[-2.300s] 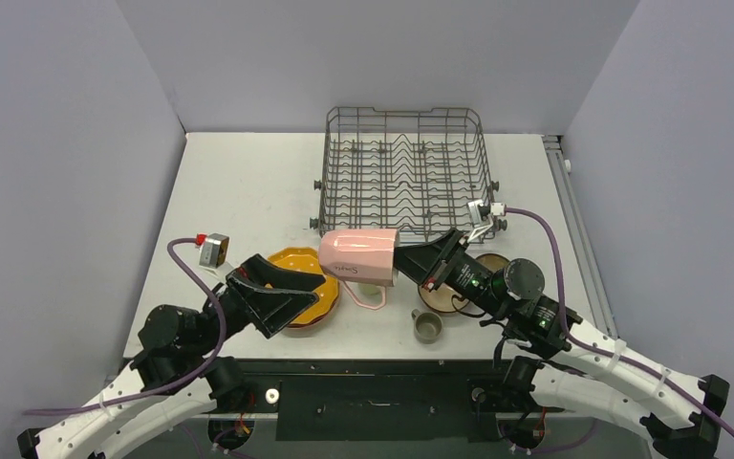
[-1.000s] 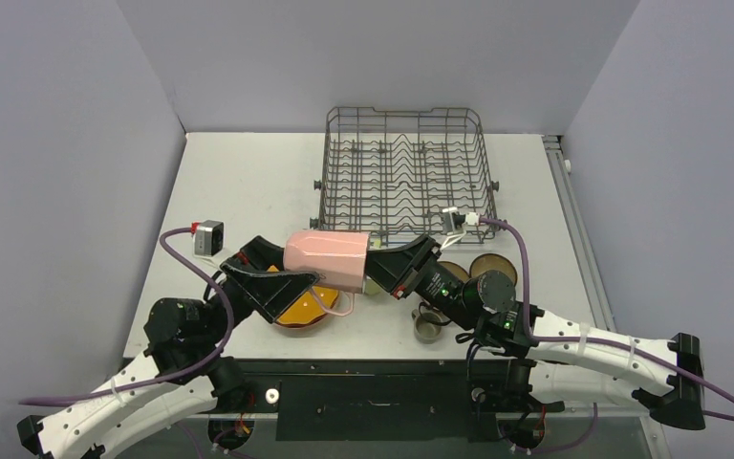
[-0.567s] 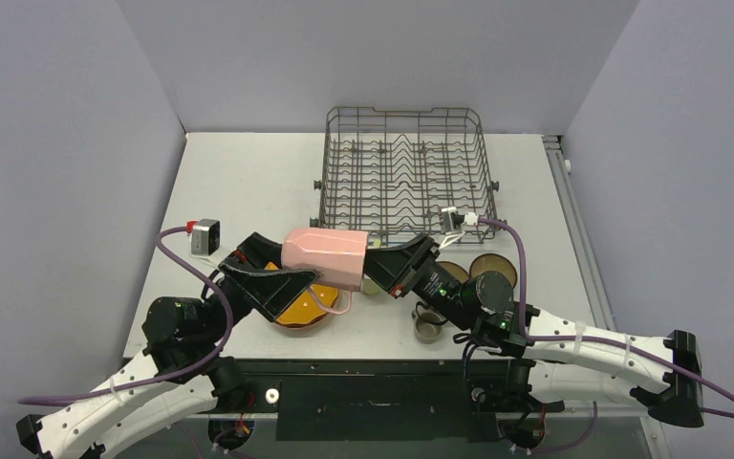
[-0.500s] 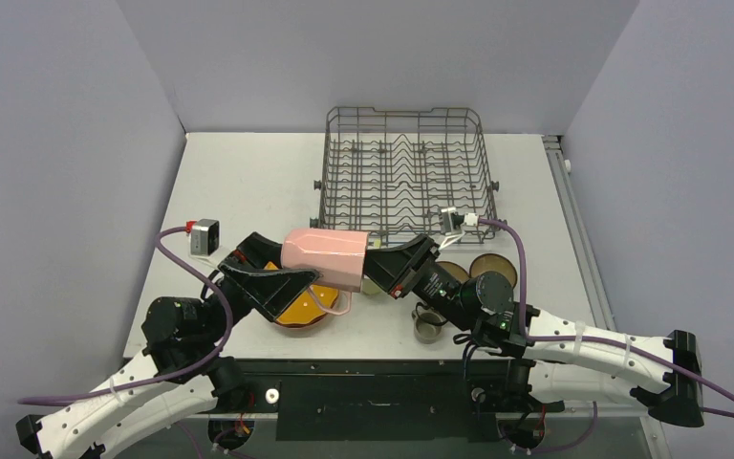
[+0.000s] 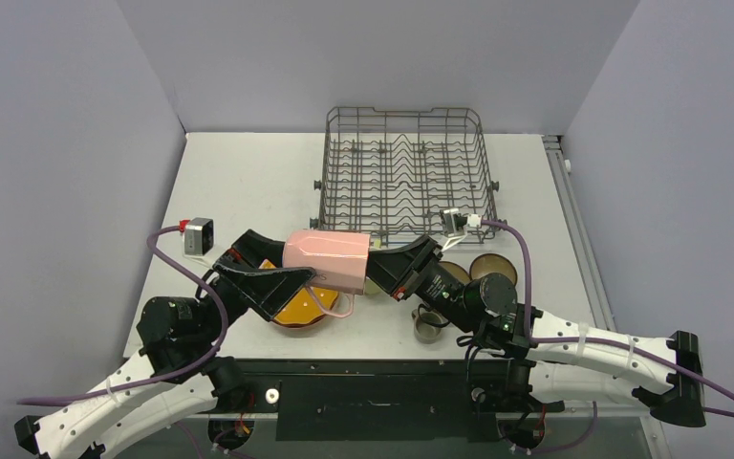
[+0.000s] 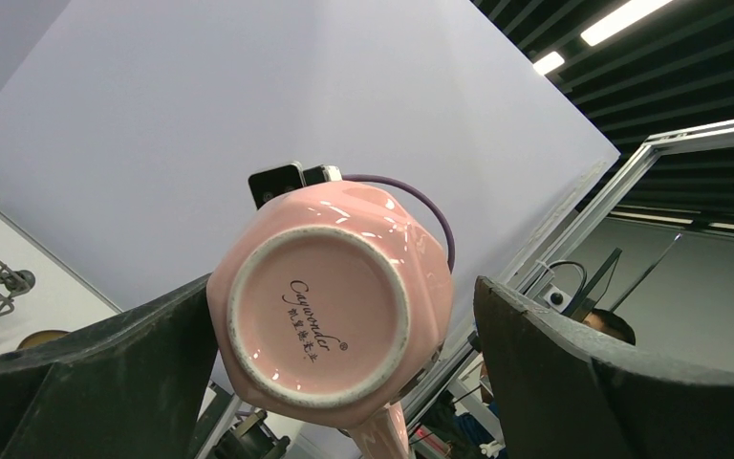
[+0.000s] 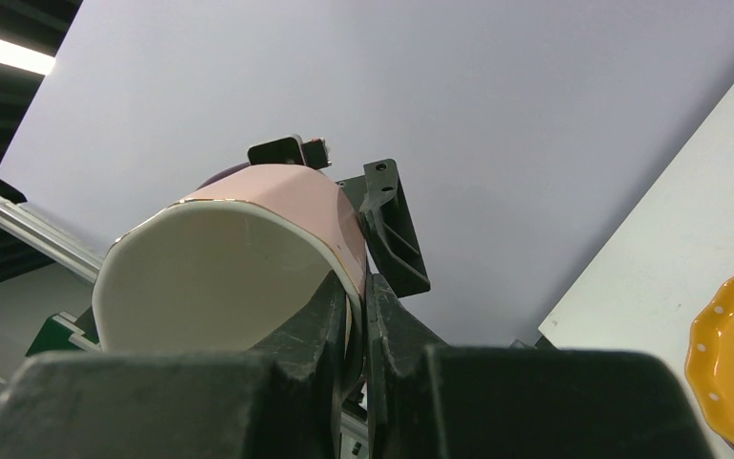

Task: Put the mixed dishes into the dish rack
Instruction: Turn the cup upside down in the dish rack.

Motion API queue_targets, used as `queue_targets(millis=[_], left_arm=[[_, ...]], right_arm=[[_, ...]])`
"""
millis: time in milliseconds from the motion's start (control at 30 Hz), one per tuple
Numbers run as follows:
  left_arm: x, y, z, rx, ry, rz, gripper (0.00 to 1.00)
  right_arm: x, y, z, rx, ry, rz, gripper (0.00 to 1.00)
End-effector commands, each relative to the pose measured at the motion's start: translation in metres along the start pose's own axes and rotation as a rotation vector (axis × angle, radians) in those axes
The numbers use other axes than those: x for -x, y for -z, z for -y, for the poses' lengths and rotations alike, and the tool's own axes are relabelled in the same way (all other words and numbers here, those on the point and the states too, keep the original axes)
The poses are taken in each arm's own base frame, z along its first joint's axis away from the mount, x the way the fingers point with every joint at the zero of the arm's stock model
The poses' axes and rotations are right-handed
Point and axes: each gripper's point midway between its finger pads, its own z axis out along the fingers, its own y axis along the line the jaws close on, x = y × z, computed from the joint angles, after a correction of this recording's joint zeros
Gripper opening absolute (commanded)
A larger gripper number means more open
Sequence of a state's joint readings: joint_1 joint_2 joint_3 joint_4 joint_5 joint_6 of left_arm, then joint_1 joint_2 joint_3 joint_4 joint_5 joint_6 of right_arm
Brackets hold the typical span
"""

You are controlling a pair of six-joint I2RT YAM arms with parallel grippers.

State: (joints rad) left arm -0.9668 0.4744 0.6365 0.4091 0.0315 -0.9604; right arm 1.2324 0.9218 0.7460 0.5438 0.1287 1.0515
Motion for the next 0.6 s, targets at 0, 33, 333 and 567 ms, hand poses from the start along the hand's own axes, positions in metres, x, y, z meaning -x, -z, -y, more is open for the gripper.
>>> queue_targets(millis=[0,33,333,567], left_arm=[[0.0223,-0.0027,0.0321,-0.091,-0.021,0.061,0.97],[0.0221,-0.0029,0.0323,-0.091,-0.022,0.059,0.99],[0.0202,-0.0046,0.0335,-0.097,-0.033,0.046,0.86],[0.0209,-0.0068,0.0347,-0.1,-0.04,0.045,0.82]], right_arm=[[0.0337,0.0049,-0.0443,0.128,-0.05,0.113,0.0],[0.0332,0.0047,-0.0442,0.127,-0.048,0.111,0.0],[0.0281,0.0027,-0.0408,0.115,-0.042,0.092,0.0],[0.0244,0.0016,-0.0377,0.104,-0.033,0.076,0.0]])
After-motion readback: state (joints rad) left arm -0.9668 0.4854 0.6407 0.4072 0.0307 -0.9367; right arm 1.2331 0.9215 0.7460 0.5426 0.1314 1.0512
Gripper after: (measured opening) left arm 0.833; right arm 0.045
